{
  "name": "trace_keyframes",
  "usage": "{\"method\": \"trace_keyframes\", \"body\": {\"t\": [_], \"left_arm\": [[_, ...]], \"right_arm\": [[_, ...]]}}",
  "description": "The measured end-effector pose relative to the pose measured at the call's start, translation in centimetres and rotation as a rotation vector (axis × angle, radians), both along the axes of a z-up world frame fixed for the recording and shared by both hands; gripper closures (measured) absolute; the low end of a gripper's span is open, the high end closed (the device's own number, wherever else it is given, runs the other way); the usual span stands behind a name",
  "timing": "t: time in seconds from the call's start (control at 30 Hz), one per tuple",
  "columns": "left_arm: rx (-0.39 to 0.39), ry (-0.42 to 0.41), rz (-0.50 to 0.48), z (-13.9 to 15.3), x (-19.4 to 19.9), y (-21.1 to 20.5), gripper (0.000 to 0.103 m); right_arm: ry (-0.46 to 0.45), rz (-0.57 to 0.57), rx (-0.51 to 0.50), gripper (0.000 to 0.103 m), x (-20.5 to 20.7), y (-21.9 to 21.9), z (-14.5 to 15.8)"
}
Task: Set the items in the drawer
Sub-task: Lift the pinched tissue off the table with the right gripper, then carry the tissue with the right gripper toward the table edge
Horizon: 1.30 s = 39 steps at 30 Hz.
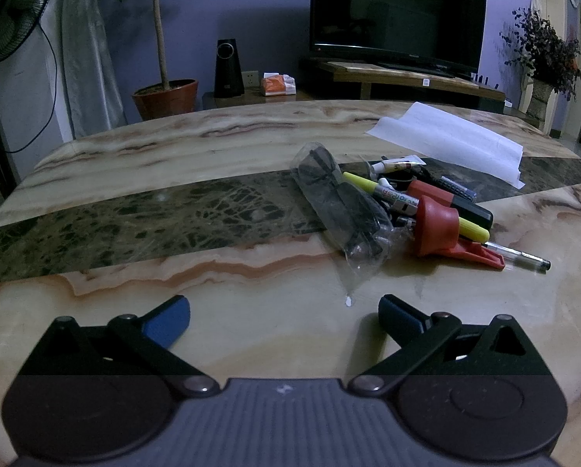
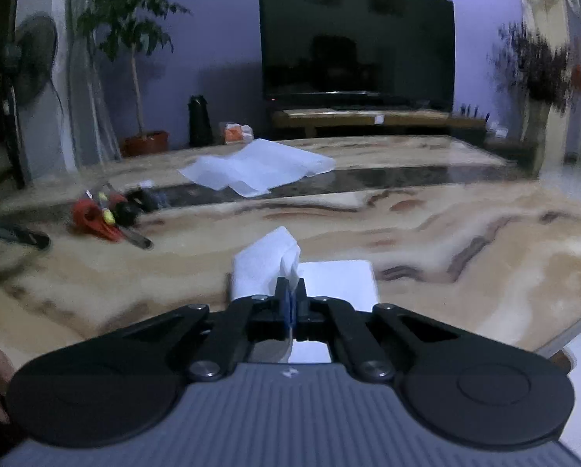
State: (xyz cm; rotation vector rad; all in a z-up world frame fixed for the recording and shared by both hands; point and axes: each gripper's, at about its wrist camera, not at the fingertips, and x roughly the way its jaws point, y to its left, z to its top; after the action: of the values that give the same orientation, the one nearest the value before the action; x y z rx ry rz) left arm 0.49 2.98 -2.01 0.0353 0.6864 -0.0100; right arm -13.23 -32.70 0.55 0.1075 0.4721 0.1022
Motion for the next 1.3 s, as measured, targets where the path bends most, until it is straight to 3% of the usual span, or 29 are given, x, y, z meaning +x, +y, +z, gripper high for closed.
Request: {"method": "trace_keyframes", "body": {"t": [0.2,0.27,0.37,0.47,0.53,0.63,0.73,0.93,1.03,1.07,1.1,1.2,1.3], "left_arm": [[0.0,0.0,0.0,0.0,0.0,0.0,0.0],[0.0,0.0,0.0,0.0,0.0,0.0,0.0],[0.0,0.0,0.0,0.0,0.0,0.0,0.0],[0.0,0.0,0.0,0.0,0.0,0.0,0.0],[0.0,0.0,0.0,0.0,0.0,0.0,0.0],[0.0,0.0,0.0,0.0,0.0,0.0,0.0],[0.0,0.0,0.0,0.0,0.0,0.0,0.0],[0.0,0.0,0.0,0.0,0.0,0.0,0.0],[0.0,0.0,0.0,0.0,0.0,0.0,0.0],[0.0,0.0,0.0,0.0,0.0,0.0,0.0],[0.0,0.0,0.0,0.0,0.0,0.0,0.0],[0.0,0.0,0.0,0.0,0.0,0.0,0.0],[0.0,0.0,0.0,0.0,0.0,0.0,0.0]], "right_arm": [[-0.051,0.04,0.287,0.101,-0.6,-2.1,1.1],[-0.081,0.007,0.334,0.101,-1.1,-2.9,1.6],[-0.068,-0.111,0.458,0.101,-1.7,-5.4,1.2],[0.059,-0.304,0.649,0.101,-2.0,-9.0,-1.8],[0.103,-0.382,0.683,0.101,-2.1,-10.3,-3.3],[0.078,-0.408,0.552,0.101,-2.1,-9.7,-2.4],[0.081,-0.365,0.43,0.101,-1.6,-8.4,-2.0],[0.084,-0.284,-0.009,0.101,0.0,-3.5,-1.1],[0.072,-0.279,-0.146,0.093,0.1,-2.2,-1.2],[0.067,-0.283,-0.184,0.083,0.1,-2.1,-1.3],[0.064,-0.297,-0.193,0.072,0.0,-2.3,-1.3],[0.058,-0.336,-0.218,0.059,-0.4,-2.8,-1.5],[0.068,-0.351,-0.161,0.054,-0.5,-4.0,-1.4]]}}
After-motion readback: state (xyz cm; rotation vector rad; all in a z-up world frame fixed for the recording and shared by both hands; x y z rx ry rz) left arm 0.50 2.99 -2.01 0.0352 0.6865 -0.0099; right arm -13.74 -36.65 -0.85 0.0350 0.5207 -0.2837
